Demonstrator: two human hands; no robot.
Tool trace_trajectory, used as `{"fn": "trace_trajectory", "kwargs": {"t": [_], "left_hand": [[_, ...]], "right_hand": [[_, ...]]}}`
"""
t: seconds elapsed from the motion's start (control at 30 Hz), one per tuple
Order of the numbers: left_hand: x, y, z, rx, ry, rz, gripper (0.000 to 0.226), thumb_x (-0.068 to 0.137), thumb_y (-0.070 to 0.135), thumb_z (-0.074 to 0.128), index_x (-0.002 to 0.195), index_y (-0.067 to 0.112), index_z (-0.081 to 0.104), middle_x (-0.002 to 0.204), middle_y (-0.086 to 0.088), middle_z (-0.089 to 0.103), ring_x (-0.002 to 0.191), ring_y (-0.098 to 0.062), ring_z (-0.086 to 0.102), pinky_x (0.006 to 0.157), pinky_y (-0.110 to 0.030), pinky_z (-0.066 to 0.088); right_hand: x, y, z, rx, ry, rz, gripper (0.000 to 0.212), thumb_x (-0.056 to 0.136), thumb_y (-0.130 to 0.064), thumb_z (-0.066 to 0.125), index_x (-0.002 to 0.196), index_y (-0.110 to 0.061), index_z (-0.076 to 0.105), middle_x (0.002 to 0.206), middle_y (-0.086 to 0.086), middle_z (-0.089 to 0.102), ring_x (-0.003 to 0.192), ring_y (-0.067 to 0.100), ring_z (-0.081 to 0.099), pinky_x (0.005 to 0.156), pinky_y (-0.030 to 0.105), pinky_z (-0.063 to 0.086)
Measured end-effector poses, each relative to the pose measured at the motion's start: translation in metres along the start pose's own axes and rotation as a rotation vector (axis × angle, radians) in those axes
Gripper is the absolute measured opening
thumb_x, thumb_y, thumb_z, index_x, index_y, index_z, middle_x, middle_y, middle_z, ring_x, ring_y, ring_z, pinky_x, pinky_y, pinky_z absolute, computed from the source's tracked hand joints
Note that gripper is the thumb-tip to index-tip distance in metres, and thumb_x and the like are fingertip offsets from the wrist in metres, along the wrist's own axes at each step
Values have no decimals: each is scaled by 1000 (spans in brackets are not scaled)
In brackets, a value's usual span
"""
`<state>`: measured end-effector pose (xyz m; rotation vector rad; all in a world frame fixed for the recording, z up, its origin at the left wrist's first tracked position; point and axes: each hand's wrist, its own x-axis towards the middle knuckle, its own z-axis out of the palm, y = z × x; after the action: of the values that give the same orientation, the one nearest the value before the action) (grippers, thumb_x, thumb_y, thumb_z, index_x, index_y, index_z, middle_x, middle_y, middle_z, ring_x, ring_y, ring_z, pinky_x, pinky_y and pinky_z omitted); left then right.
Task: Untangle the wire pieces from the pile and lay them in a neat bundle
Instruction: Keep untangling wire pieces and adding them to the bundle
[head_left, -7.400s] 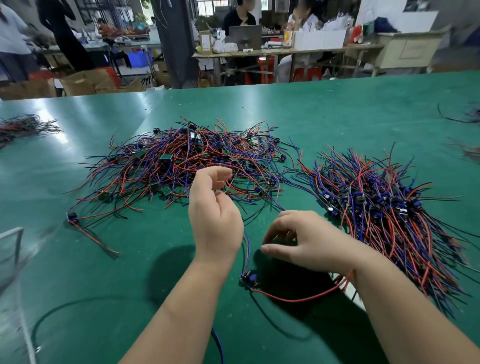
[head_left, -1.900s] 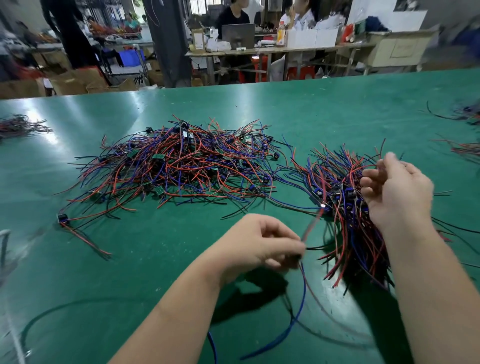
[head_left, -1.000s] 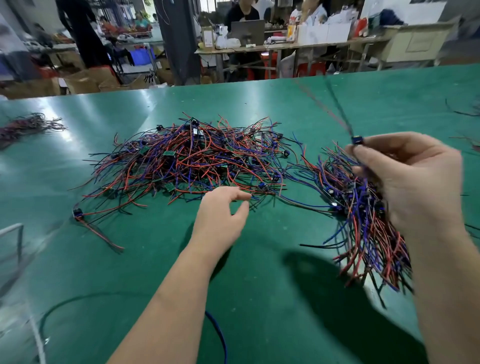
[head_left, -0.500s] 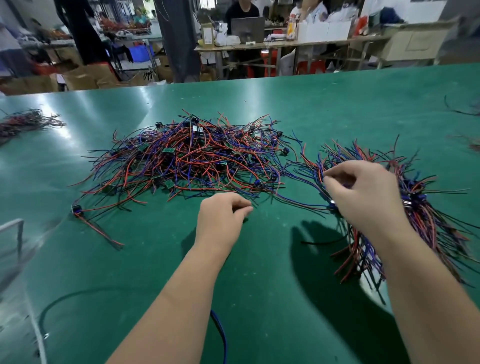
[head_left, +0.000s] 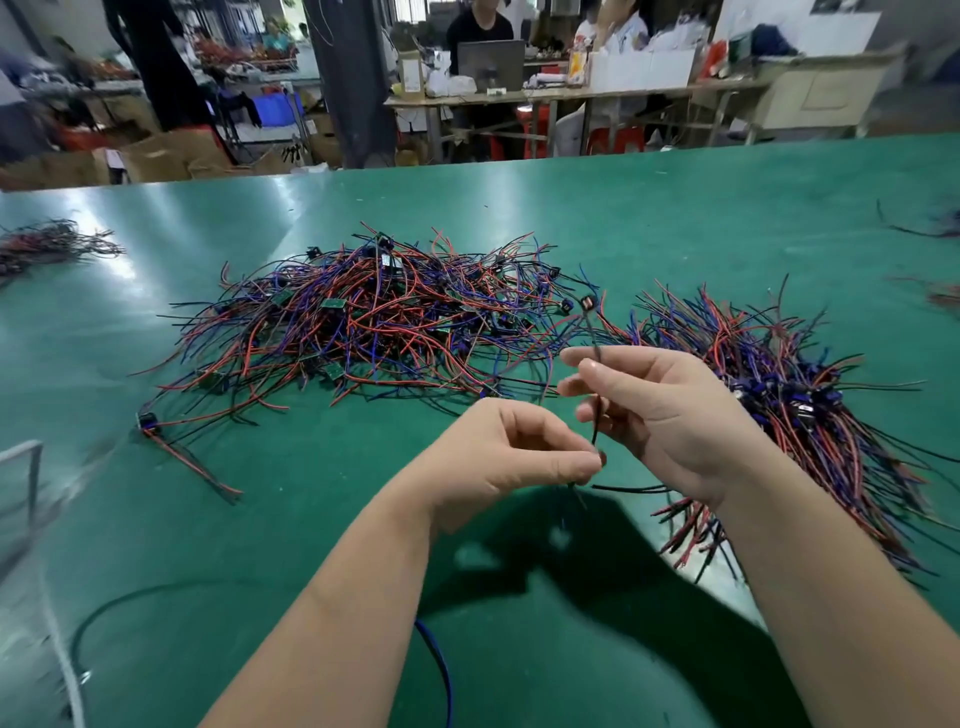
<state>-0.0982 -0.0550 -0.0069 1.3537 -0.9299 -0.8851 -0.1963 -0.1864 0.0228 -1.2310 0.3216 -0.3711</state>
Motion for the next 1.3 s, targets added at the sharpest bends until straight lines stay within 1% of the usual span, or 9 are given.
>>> {"fn": "trace_trajectory", "kwargs": {"t": [0.17, 0.23, 0.33, 0.43, 0.67, 0.77, 0.9, 1.1, 1.3], "left_hand": [[7, 4, -7, -119, 261, -114, 55, 68, 59, 57, 98, 14, 66, 93, -1, 74, 79, -15, 69, 78, -30, 51], [9, 5, -8, -191, 298, -64, 49, 72, 52, 56, 100, 14, 67, 97, -2, 72, 82, -15, 67, 82, -35, 50], [9, 8, -3, -302, 319, 8, 37, 72, 44, 60, 89, 14, 70, 95, 0, 72, 79, -12, 65, 66, -25, 51], [9, 10, -2, -387, 363, 43, 32, 73, 40, 61, 85, 12, 71, 90, 2, 74, 73, -7, 66, 63, -21, 53], [10, 13, -6, -262, 492, 185, 9, 91, 9, 59, 92, 13, 67, 74, -2, 73, 64, -9, 66, 65, -19, 54], [9, 11, -7, -188, 492, 206, 14, 91, 4, 58, 93, 15, 68, 72, 1, 73, 67, -5, 67, 65, -16, 53], [8, 9, -8, -21, 433, 246, 18, 90, 2, 59, 94, 18, 66, 73, 5, 73, 75, -4, 67, 70, -16, 52], [4, 10, -1, 111, 201, 256, 32, 89, -4, 59, 99, 25, 68, 76, 14, 72, 77, -1, 64, 73, -16, 52], [3, 7, -3, 126, 114, 221, 32, 87, -6, 59, 114, 11, 63, 79, 12, 72, 78, 1, 61, 70, -12, 48]], "right_hand": [[-3, 1, 0, -160, -98, -49, 23, 68, -13, 66, 89, -11, 74, 70, 9, 70, 51, 13, 59, 49, 16, 41], [-5, 4, 1, -231, -196, -47, 20, 69, -13, 67, 86, -15, 77, 70, 8, 70, 51, 12, 60, 47, 14, 40], [-6, 10, 7, -345, -290, -45, 20, 73, -11, 68, 90, -17, 76, 69, 6, 69, 52, 12, 61, 48, 15, 42], [-7, 14, 12, -401, -327, -44, 22, 71, -14, 69, 91, -20, 76, 70, 7, 69, 52, 12, 62, 51, 19, 43], [-7, 11, 6, -585, -304, 1, 32, 76, -35, 63, 92, -10, 74, 81, 10, 74, 68, 20, 71, 56, 21, 50], [-3, 10, 3, -658, -73, -90, 22, 89, -29, 61, 86, -11, 72, 73, 5, 73, 63, 20, 71, 55, 23, 51], [3, 8, -1, -463, 148, -131, 13, 93, -15, 58, 89, -14, 70, 71, 3, 71, 60, 16, 67, 54, 20, 48], [2, 5, 3, -72, 70, -14, 15, 74, -17, 65, 86, -10, 70, 68, 0, 68, 53, 8, 54, 49, 15, 39], [2, 4, -1, -93, 6, 79, 14, 76, -6, 63, 89, -6, 70, 68, 2, 65, 52, 9, 46, 47, 15, 35]]}}
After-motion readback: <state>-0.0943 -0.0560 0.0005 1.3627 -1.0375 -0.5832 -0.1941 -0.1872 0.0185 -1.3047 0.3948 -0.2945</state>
